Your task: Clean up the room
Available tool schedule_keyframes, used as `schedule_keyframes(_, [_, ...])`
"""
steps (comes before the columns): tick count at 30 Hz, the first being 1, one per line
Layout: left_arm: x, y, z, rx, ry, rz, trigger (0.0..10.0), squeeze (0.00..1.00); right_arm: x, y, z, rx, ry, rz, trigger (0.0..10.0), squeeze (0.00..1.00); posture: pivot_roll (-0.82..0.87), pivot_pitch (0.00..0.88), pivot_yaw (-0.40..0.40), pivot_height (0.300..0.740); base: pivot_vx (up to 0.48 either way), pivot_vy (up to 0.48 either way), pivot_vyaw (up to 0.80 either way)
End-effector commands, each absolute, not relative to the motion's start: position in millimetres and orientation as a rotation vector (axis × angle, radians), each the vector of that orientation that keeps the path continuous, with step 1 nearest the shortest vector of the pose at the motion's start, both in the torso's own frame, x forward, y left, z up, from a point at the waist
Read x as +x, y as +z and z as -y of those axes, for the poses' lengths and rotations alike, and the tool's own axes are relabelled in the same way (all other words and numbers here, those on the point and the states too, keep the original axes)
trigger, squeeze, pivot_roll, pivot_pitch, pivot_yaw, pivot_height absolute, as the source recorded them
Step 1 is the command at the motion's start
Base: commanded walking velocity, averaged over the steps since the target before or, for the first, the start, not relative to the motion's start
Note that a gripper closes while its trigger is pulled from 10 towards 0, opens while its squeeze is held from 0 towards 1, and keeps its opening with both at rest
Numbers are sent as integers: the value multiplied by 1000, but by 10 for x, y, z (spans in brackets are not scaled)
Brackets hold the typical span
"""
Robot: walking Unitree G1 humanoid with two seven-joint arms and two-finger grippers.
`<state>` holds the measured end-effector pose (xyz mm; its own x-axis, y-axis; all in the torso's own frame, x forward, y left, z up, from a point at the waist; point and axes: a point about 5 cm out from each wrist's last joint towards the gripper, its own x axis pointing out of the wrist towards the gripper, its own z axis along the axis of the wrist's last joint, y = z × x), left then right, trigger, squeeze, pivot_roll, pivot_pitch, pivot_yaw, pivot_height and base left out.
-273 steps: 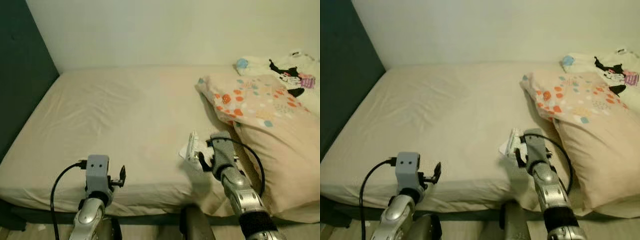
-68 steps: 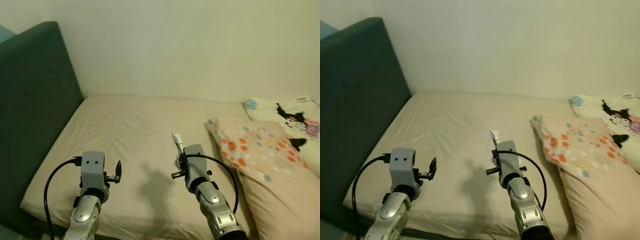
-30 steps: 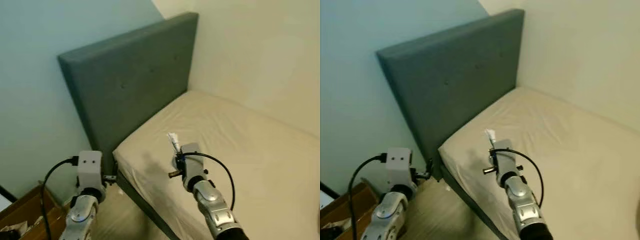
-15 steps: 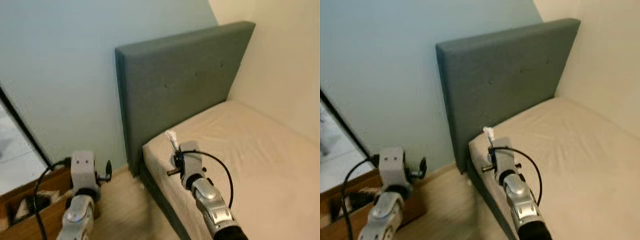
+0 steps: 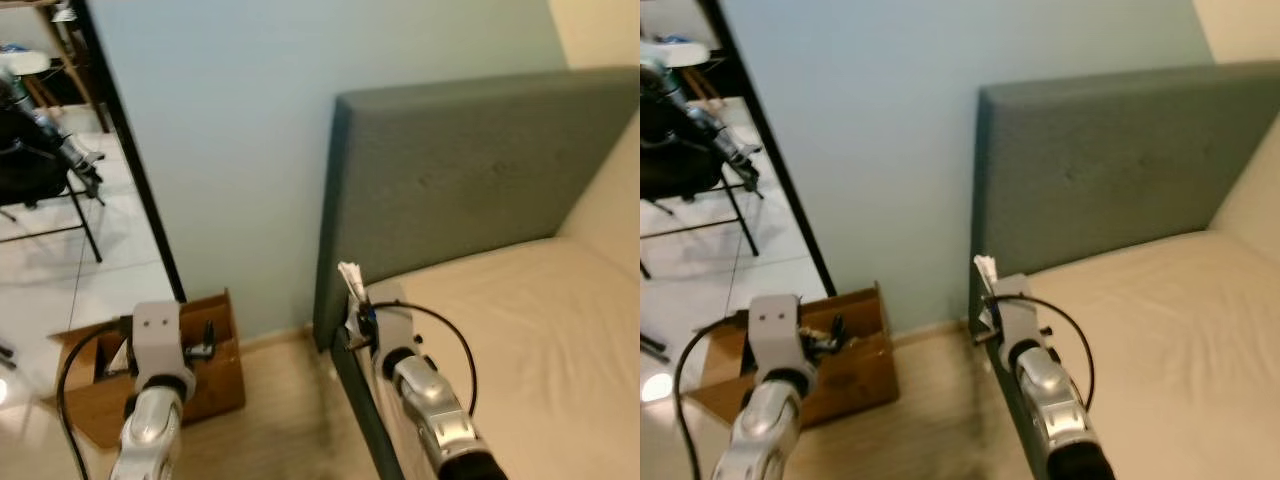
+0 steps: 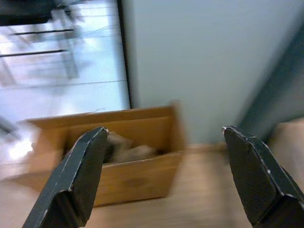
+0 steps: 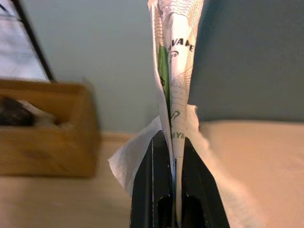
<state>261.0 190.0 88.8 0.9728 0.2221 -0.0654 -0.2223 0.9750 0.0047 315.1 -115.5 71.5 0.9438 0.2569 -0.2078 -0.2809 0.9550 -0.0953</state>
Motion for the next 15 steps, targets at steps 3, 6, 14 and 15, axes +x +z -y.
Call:
schedule_keyframes(3, [2615, 861, -1826, 13, 207, -80, 10000, 0, 3115, 639, 1226, -120, 256, -228, 10000, 0, -11, 63, -72, 740, 0, 0, 800])
schedule_keyframes(6, [2618, 861, -1823, 12, 201, -80, 10000, 0, 3110, 635, 1225, -118, 253, -229, 10000, 0, -11, 67, -66, 740, 0, 0, 800])
schedule_keyframes(14, [2618, 858, -1823, 10, 199, -81, 10000, 0, 3107, 631, 1224, -115, 252, -229, 10000, 0, -11, 67, -66, 740, 0, 0, 800])
schedule_keyframes(15, [2619, 860, -1824, 7, 199, -80, 10000, 0, 3108, 632, 1222, -115, 253, -229, 10000, 0, -10, 67, -66, 740, 0, 0, 800])
